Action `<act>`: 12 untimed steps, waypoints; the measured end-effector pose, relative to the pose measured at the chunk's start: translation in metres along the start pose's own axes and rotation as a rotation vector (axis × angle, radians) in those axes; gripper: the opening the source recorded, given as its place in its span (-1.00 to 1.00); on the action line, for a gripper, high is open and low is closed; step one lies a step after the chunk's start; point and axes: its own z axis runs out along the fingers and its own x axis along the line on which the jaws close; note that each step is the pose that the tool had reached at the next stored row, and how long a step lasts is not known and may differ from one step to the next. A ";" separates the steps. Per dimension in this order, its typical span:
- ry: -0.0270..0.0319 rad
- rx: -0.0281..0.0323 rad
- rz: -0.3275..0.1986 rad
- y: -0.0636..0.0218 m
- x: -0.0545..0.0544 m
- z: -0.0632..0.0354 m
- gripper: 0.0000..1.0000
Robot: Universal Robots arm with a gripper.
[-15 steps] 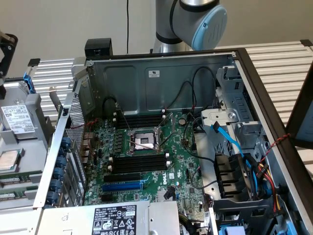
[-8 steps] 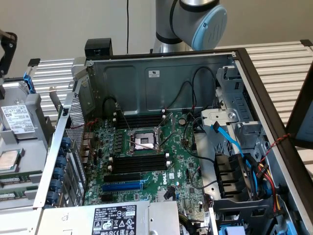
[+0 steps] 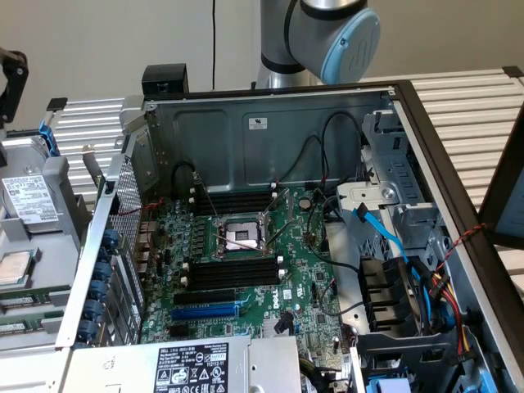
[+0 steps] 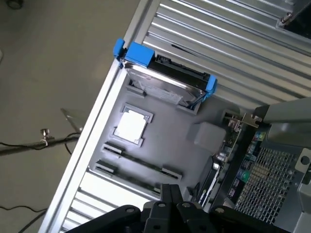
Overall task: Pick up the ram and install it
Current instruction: 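Reach for the ram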
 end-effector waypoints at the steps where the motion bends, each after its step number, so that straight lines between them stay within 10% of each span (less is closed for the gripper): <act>1: 0.0009 0.0004 -0.018 0.0000 0.000 0.0000 -0.76; 12: 0.0105 0.0045 -0.218 0.0000 0.000 0.0000 -0.76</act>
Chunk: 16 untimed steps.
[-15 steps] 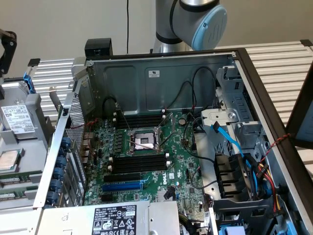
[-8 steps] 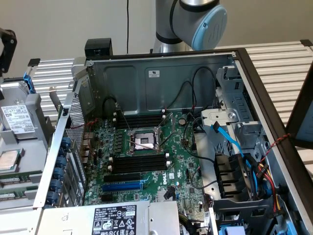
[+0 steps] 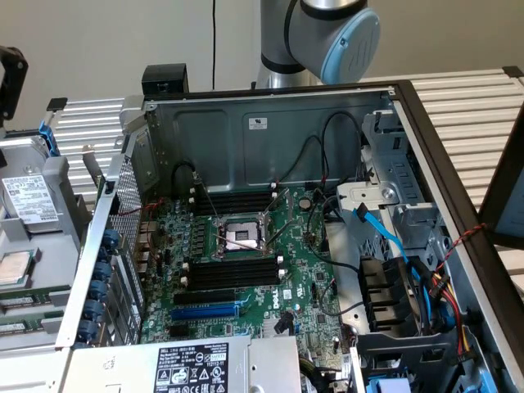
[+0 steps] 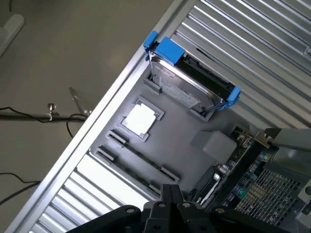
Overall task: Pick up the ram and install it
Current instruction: 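Reach for the ram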
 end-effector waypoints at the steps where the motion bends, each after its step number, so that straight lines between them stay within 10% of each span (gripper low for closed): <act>1: 0.0008 0.0003 -0.019 0.0000 0.000 0.0000 -0.76; 16: 0.0143 0.0065 -0.291 0.0001 0.000 0.0000 -0.76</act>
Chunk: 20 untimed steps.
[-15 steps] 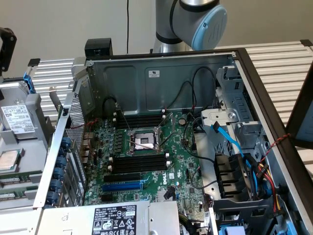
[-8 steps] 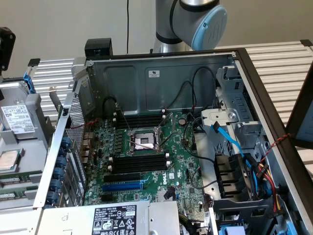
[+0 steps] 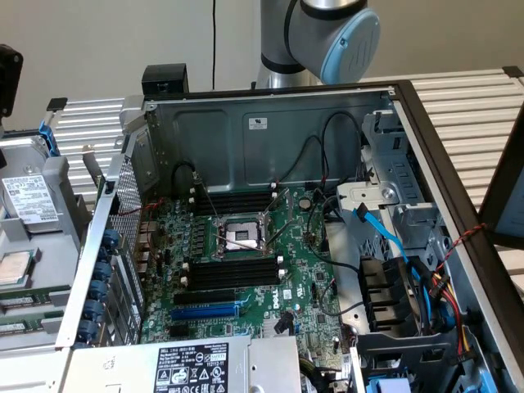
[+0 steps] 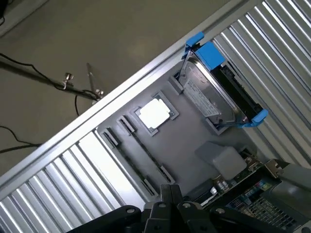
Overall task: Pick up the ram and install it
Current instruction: 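Reach for the ram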
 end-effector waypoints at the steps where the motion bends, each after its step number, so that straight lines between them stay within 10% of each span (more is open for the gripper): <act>1: 0.0010 0.0004 -0.018 0.0000 0.000 0.0000 -0.76; 20: 0.0209 0.0101 -0.364 0.0005 0.000 0.0000 -0.76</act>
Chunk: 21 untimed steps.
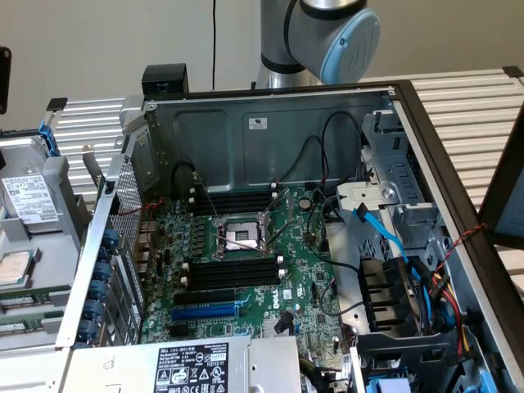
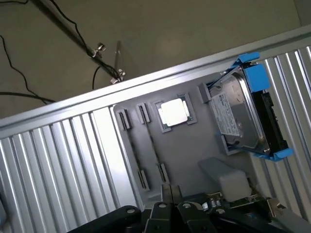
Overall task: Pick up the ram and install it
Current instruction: 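Reach for the ram, then pick up the ram and move it above insertion slot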
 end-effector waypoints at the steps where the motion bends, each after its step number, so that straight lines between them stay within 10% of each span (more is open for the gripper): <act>1: 0.0014 0.0004 -0.017 0.0001 0.000 -0.0001 -0.76; 21: 0.0059 0.0029 -0.099 0.0035 0.004 0.0002 -0.76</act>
